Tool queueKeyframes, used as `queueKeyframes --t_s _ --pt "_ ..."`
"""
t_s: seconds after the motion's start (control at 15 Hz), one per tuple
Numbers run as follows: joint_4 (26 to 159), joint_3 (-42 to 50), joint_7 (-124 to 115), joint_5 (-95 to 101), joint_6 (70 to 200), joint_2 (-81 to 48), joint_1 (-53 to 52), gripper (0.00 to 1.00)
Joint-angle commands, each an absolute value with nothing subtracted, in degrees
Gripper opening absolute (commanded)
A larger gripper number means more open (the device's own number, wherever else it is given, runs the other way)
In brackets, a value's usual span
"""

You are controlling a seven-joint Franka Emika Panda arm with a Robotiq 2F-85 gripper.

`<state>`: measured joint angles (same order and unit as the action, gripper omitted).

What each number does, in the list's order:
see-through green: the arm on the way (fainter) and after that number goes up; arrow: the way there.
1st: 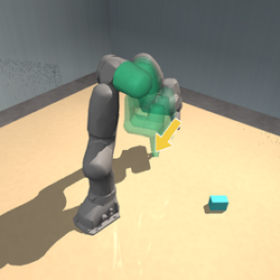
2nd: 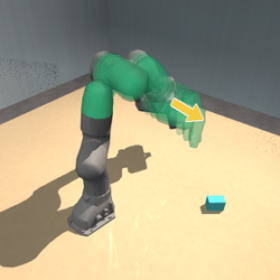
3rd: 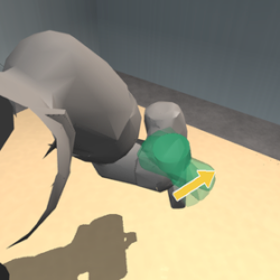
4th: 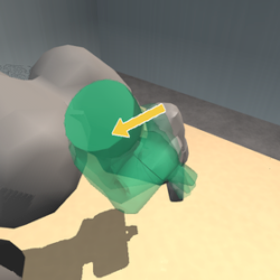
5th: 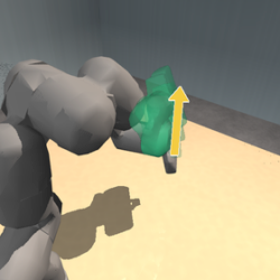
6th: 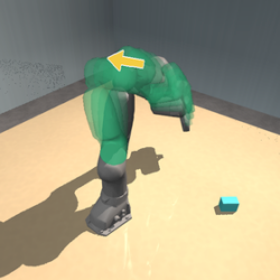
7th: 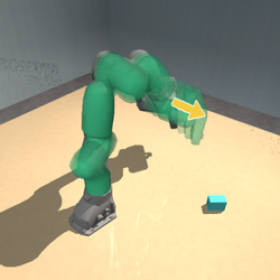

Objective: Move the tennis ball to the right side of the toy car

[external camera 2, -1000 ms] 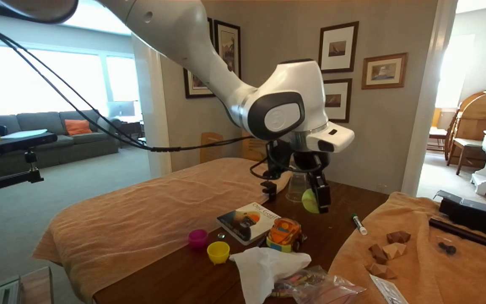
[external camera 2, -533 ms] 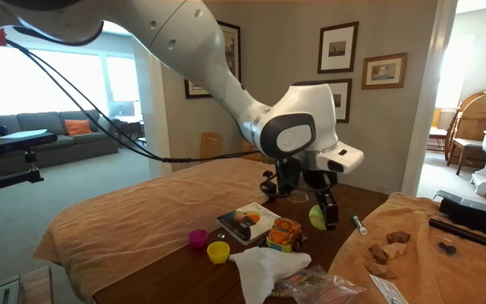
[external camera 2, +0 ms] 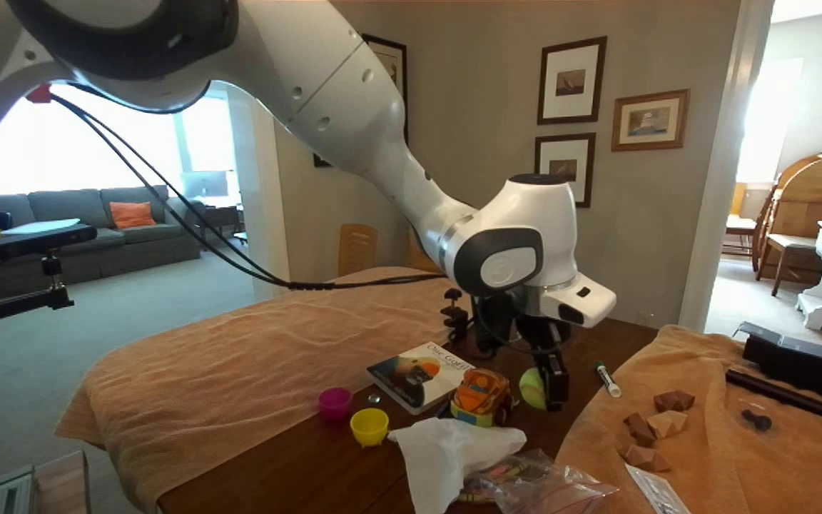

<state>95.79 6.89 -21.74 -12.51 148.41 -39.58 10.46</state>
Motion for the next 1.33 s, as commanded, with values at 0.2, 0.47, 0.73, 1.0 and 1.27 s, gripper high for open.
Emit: queueKeyframes --t_s 0.2,0.47,0.73,1.0,1.27 --pt "87.77 5.11 -19.20 -14.81 142.65 -45.33 12.77 0.41" --pt "85.32 5.17 -18.99 -14.50 140.61 -47.23 13.00 0.41" --pt "83.74 5.14 -18.93 -14.47 139.43 -48.59 13.09 0.41" --pt "83.24 5.25 -18.86 -14.20 138.49 -48.92 12.85 0.81" --pt "84.81 5.11 -17.80 -13.68 138.49 -47.32 12.26 0.98"
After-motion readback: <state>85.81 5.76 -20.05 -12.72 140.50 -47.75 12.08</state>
